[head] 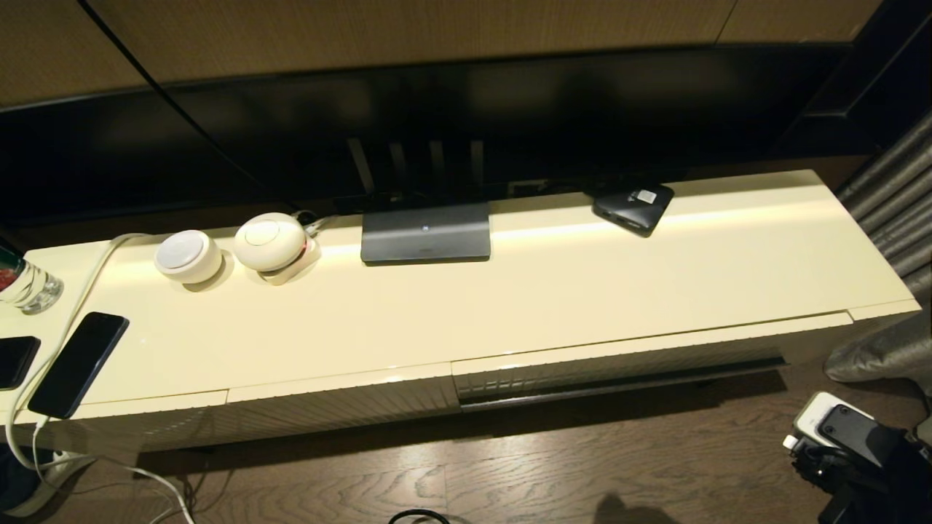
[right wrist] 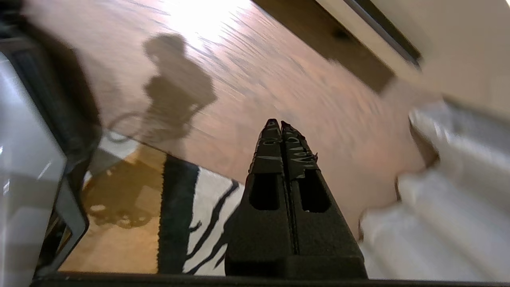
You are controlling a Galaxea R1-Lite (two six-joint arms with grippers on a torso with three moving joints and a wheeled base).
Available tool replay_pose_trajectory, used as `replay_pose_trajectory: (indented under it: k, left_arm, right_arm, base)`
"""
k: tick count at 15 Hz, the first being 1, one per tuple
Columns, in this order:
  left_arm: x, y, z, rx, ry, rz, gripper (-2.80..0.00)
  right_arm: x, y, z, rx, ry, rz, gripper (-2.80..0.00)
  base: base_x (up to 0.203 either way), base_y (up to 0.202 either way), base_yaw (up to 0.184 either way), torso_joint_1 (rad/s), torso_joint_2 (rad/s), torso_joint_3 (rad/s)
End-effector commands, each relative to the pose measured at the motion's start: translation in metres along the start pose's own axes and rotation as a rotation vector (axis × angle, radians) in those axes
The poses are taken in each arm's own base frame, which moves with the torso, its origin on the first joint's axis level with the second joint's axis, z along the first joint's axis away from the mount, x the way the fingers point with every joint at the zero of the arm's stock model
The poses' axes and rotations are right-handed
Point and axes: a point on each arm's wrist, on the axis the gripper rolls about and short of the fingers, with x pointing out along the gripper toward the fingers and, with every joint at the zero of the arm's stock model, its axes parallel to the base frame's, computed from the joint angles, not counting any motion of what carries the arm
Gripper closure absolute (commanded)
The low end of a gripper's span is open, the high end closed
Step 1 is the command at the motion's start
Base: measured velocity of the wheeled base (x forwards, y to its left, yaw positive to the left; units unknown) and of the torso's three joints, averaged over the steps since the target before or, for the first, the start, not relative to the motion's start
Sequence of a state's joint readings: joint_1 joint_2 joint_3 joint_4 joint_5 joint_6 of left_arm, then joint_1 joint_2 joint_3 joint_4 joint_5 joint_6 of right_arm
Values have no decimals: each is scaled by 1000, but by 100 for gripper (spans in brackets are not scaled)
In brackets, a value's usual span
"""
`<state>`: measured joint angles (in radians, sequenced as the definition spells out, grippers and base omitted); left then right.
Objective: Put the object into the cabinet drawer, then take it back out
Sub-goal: Open the drawer
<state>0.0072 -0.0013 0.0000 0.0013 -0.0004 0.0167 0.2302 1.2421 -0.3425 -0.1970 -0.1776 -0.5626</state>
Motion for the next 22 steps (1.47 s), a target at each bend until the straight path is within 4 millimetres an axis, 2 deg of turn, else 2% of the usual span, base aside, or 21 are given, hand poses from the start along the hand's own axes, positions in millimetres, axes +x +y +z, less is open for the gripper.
replay_pose_trajectory:
  k: [1, 4, 9, 11, 15, 19, 22]
  left_arm:
    - [0, 0, -1, 0, 5, 1, 0]
    - [0, 0, -1, 0, 5, 1, 0]
    - [0, 0, -1, 0, 5, 1, 0]
    - [0, 0, -1, 0, 5, 1, 0]
    - [0, 0, -1, 0, 5, 1, 0]
    - [0, 0, -1, 0, 5, 1, 0]
    - [0, 0, -1, 0, 5, 1, 0]
  right_arm:
    - [7, 0, 6, -115, -33, 67, 0]
    - [18, -4, 15, -223, -63, 121, 0]
    - [42, -19, 27, -560, -96, 167, 0]
    - [50, -21, 27, -672, -164, 222, 0]
    - [52, -13, 20, -790, -212, 291, 0]
    - [54, -2, 16, -811, -220, 352, 0]
    - [58, 5, 12, -789, -302, 460, 0]
  base:
    - [0, 0, 0, 0, 0, 0]
    - [0, 0, 0, 0, 0, 0]
    - [0, 0, 0, 0, 0, 0]
    - [0, 0, 0, 0, 0, 0]
    - [0, 0, 0, 0, 0, 0]
    - [0, 0, 0, 0, 0, 0]
    - [0, 0, 0, 0, 0, 0]
